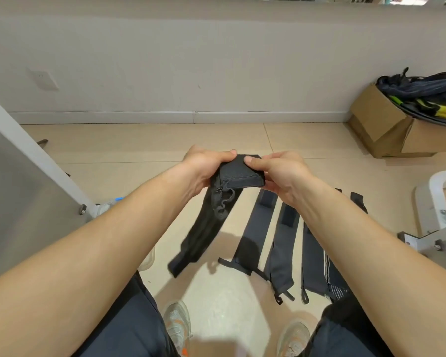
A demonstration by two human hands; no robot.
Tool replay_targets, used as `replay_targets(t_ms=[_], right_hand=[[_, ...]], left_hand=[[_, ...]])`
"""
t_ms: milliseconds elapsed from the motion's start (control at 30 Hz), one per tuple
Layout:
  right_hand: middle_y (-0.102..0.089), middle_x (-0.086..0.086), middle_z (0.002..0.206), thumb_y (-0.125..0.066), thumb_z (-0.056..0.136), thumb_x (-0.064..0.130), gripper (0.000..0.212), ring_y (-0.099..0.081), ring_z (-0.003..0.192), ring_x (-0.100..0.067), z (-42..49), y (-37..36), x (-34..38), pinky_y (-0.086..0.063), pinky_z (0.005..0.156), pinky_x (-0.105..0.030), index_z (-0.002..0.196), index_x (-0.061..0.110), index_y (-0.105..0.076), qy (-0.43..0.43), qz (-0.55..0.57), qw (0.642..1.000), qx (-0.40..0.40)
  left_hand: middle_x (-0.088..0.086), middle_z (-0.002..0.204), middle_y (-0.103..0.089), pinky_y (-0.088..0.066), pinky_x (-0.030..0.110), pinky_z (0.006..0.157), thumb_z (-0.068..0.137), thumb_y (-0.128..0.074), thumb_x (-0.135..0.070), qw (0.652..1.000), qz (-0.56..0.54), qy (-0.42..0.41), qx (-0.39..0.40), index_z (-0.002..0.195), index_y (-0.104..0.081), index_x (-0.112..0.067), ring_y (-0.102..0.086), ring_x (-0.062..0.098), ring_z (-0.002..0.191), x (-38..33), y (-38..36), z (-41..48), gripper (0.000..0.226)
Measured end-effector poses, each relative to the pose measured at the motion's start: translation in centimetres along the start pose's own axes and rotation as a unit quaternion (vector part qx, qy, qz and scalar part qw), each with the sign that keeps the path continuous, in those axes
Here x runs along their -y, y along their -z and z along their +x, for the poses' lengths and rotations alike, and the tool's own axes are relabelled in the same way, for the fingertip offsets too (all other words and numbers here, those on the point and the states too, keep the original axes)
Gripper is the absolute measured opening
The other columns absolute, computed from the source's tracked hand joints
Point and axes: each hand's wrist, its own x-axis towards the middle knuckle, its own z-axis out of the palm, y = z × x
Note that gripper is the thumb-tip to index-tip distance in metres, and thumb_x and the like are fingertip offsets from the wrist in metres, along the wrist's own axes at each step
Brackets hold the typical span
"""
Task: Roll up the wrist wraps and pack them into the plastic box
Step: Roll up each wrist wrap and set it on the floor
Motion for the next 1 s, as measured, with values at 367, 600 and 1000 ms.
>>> replay_targets(t_ms=[367, 600, 1000], right_hand=[[-0.074, -0.005, 0.088, -0.069, 0.095, 0.01, 0.004, -0.073, 0.075, -0.015, 0.2, -0.8, 0.9, -0.061, 0.065, -0.027, 0.099, 0.011, -0.071, 0.021, 0.14, 0.988, 0.067], [-0.075, -0.019, 0.111, -0.036, 0.091, -0.015, 0.043, -0.074, 0.103, -0.028, 0.1, 1.5, 2.2, -0.062, 0.083, -0.03, 0.119, 0.0, -0.066, 0.033, 0.172, 0.961, 0.214], [-0.071, 0.003, 0.085, -0.052, 0.107, 0.03, 0.022, -0.066, 0.065, -0.014, 1.0, 0.4, 0.9, -0.053, 0.054, -0.029, 0.104, 0.017, -0.069, 0.234, -0.064, 0.969, 0.051]], left_hand=[[0.009, 0.103, -0.075, -0.056, 0.023, 0.073, 0.098, -0.046, 0.005, 0.973, -0.031, -0.094, 0.21, 0.115, -0.07, 0.0, -0.07, 0.017, 0.091, -0.8, 4.4, 0.2, 0.03], [0.013, 0.086, -0.076, -0.059, 0.026, 0.066, 0.104, -0.049, -0.007, 0.985, -0.032, -0.142, 0.088, 0.104, -0.068, -0.006, -0.076, 0.021, 0.075, -0.9, 3.4, 0.3, 0.019], [-0.014, 0.067, -0.064, -0.049, 0.031, 0.074, 0.094, -0.07, -0.04, 0.942, 0.185, -0.28, -0.023, 0.07, -0.065, -0.019, -0.057, 0.005, 0.066, -0.1, 1.8, 0.6, 0.032]])
